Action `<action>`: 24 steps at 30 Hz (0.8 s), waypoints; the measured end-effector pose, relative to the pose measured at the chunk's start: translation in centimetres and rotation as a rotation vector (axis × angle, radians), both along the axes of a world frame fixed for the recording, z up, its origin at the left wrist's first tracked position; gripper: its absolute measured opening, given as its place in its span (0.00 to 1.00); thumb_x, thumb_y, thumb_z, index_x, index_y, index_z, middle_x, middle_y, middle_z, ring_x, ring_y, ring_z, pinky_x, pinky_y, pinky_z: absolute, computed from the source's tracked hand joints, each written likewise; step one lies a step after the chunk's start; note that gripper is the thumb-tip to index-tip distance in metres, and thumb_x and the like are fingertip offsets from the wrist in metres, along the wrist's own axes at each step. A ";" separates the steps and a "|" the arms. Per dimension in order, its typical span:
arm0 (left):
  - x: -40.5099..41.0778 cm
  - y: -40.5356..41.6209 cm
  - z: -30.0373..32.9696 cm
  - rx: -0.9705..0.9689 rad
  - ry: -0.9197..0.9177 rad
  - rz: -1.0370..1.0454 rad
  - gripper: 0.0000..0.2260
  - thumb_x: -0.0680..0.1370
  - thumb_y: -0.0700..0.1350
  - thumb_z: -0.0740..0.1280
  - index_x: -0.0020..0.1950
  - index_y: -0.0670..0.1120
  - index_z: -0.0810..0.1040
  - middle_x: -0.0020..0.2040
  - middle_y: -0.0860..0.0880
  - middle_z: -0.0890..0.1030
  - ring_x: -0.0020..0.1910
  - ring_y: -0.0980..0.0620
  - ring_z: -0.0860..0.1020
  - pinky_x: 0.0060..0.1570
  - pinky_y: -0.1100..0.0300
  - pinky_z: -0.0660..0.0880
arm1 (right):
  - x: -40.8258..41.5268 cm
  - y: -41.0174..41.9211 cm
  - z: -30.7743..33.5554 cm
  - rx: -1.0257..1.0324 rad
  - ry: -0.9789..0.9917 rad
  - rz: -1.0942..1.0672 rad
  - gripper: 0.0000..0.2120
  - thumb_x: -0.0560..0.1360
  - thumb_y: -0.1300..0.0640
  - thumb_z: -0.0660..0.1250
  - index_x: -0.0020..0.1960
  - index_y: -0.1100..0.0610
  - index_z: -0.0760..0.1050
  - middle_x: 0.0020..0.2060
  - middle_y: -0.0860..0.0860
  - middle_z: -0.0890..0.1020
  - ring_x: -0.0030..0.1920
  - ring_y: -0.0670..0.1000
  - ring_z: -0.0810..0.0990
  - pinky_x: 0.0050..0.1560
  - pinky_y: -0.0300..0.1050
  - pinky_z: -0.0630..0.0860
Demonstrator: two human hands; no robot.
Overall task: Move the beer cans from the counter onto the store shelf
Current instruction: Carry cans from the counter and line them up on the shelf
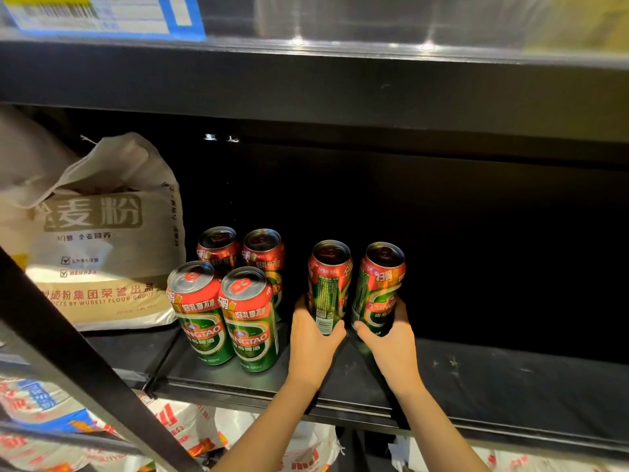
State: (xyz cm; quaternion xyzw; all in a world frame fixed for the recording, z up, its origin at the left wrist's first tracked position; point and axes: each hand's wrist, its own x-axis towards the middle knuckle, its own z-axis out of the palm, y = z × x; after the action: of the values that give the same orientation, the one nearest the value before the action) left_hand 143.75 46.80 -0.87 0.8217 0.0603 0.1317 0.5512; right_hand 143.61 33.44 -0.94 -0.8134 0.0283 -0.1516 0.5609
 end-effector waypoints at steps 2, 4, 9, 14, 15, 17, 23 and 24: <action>0.1 0.0 0.0 0.023 -0.006 0.013 0.19 0.70 0.44 0.73 0.54 0.44 0.68 0.49 0.46 0.72 0.50 0.52 0.71 0.46 0.64 0.68 | 0.0 0.1 0.1 0.001 -0.010 -0.002 0.31 0.67 0.58 0.77 0.65 0.55 0.67 0.52 0.47 0.78 0.52 0.45 0.77 0.49 0.30 0.70; 0.2 0.0 -0.1 0.079 0.009 0.030 0.20 0.69 0.47 0.73 0.54 0.40 0.69 0.49 0.44 0.71 0.51 0.53 0.67 0.50 0.60 0.66 | 0.0 0.1 0.1 0.016 -0.013 0.000 0.31 0.66 0.57 0.77 0.65 0.55 0.67 0.52 0.47 0.78 0.52 0.44 0.77 0.49 0.30 0.71; 0.5 0.4 -0.4 -0.005 0.033 0.050 0.30 0.64 0.55 0.76 0.59 0.43 0.70 0.52 0.46 0.74 0.55 0.50 0.73 0.55 0.51 0.74 | 0.0 0.2 0.1 0.032 -0.012 0.031 0.31 0.67 0.62 0.76 0.65 0.53 0.66 0.52 0.44 0.77 0.50 0.36 0.75 0.47 0.21 0.70; 0.2 0.3 -0.2 -0.083 0.037 0.059 0.31 0.68 0.49 0.76 0.65 0.43 0.66 0.55 0.49 0.76 0.55 0.52 0.75 0.53 0.58 0.74 | 0.1 0.1 -0.1 0.015 -0.006 0.029 0.29 0.67 0.62 0.75 0.63 0.52 0.66 0.50 0.42 0.76 0.48 0.34 0.75 0.46 0.22 0.70; 0.2 0.3 -0.2 -0.079 0.045 0.059 0.29 0.69 0.48 0.75 0.63 0.42 0.66 0.54 0.48 0.77 0.54 0.52 0.76 0.52 0.58 0.74 | 0.1 0.0 -0.1 0.015 -0.006 0.029 0.29 0.67 0.62 0.76 0.62 0.51 0.66 0.50 0.42 0.76 0.48 0.35 0.75 0.46 0.23 0.70; 0.0 0.3 -0.1 -0.072 0.047 0.041 0.21 0.71 0.46 0.73 0.58 0.44 0.66 0.51 0.47 0.77 0.51 0.52 0.77 0.49 0.59 0.75 | 0.1 0.0 -0.1 0.017 -0.010 0.030 0.28 0.67 0.62 0.76 0.61 0.49 0.66 0.50 0.43 0.76 0.49 0.39 0.76 0.48 0.26 0.70; 0.2 0.1 -0.2 0.036 0.049 0.063 0.24 0.70 0.49 0.74 0.58 0.41 0.67 0.53 0.46 0.68 0.56 0.53 0.67 0.59 0.55 0.68 | 0.0 -0.1 -0.2 0.016 -0.016 0.034 0.28 0.67 0.62 0.76 0.61 0.50 0.66 0.50 0.42 0.76 0.49 0.36 0.76 0.47 0.23 0.70; 0.3 0.2 -0.2 0.040 0.051 0.071 0.28 0.69 0.50 0.75 0.60 0.40 0.67 0.54 0.46 0.67 0.57 0.54 0.65 0.60 0.55 0.67 | 0.1 -0.1 -0.2 0.019 -0.018 0.034 0.28 0.67 0.61 0.76 0.62 0.50 0.66 0.50 0.41 0.76 0.49 0.34 0.75 0.47 0.22 0.70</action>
State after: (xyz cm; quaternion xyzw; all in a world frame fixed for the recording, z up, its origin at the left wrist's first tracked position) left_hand 144.04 46.98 -1.07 0.8330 0.1007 0.1314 0.5279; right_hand 143.68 33.36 -1.11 -0.8070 0.0108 -0.1490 0.5713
